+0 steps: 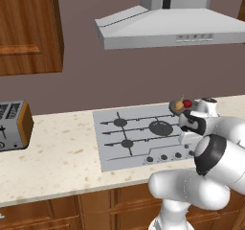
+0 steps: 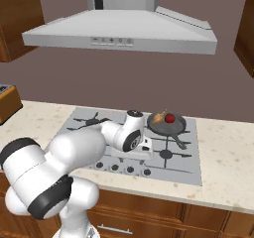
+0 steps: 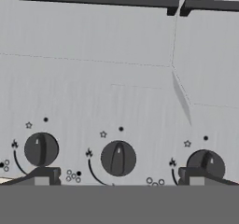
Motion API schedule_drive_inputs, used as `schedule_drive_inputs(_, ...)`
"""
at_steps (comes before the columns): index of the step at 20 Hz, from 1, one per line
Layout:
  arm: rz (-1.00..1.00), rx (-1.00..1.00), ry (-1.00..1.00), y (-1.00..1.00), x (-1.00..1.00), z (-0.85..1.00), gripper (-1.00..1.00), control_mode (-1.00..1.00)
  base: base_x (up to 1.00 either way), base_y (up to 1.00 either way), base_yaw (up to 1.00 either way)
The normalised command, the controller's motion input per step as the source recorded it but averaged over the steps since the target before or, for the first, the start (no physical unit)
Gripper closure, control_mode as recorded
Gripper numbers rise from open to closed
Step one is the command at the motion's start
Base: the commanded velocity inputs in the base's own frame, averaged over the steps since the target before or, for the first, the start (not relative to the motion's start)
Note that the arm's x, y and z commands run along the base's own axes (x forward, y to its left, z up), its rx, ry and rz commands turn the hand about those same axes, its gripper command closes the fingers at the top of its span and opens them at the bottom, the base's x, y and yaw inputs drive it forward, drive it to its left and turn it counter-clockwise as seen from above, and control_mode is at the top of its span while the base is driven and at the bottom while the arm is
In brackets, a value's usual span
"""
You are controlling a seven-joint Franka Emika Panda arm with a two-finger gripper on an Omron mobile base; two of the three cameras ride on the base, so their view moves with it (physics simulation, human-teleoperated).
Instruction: Place the pan on the rear right burner on the stove. Then place the tomato and the onion in the pan and turn on the rear right burner.
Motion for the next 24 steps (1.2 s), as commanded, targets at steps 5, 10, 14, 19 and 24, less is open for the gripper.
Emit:
schedule_drive_inputs(5,0.03,0.0,0.0,0.0,0.0,-0.09,-1.0,-1.0,0.0,0.0,0.0)
schedule_drive_inputs(10,0.04,0.0,0.0,0.0,0.0,-0.17,-1.0,-1.0,0.0,0.0,0.0)
schedule_drive_inputs(14,0.04,0.0,0.0,0.0,0.0,-0.17,-1.0,-1.0,0.0,0.0,0.0)
schedule_drive_inputs(19,0.03,0.0,0.0,0.0,0.0,-0.09,-1.0,-1.0,0.0,0.0,0.0)
schedule_drive_inputs(24,0.03,0.0,0.0,0.04,0.0,-0.11,-1.0,-1.0,0.0,0.0,0.0)
